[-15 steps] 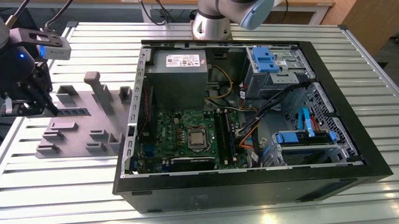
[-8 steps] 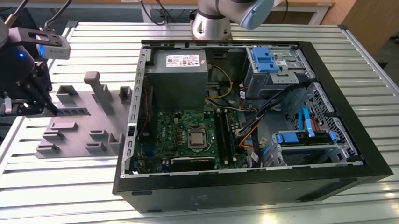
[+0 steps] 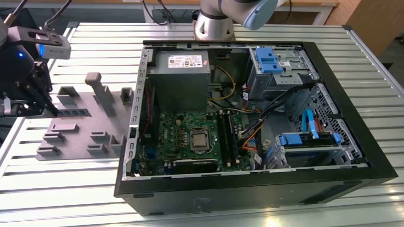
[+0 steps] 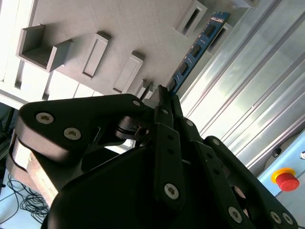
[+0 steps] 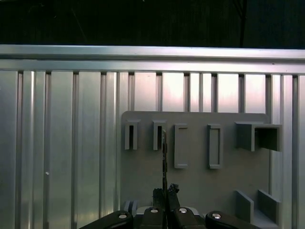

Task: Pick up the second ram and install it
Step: 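Pick up the second ram and move it above second insertion slot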

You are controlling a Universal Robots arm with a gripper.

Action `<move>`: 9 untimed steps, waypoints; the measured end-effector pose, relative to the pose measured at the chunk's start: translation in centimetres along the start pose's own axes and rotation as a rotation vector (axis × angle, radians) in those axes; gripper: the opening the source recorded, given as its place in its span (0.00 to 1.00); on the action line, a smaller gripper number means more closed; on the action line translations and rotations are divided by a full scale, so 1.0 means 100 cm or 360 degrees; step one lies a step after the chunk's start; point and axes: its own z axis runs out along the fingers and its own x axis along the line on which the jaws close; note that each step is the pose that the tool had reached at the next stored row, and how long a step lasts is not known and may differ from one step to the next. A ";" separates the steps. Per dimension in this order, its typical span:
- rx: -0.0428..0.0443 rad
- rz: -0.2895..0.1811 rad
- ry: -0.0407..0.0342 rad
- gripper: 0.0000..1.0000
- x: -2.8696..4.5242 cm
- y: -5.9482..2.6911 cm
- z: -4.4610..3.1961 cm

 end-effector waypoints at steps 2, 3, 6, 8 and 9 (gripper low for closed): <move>0.0000 0.0000 0.0000 0.14 0.0000 0.0000 -0.0007; 0.0000 0.0000 0.0000 0.14 0.0000 0.0000 -0.0013; 0.0000 0.0000 0.0000 0.14 -0.0001 0.0000 -0.0027; 0.0000 0.0000 0.0000 0.14 -0.0001 0.0000 -0.0036; 0.0000 0.0000 0.0000 0.14 -0.0001 0.0000 -0.0040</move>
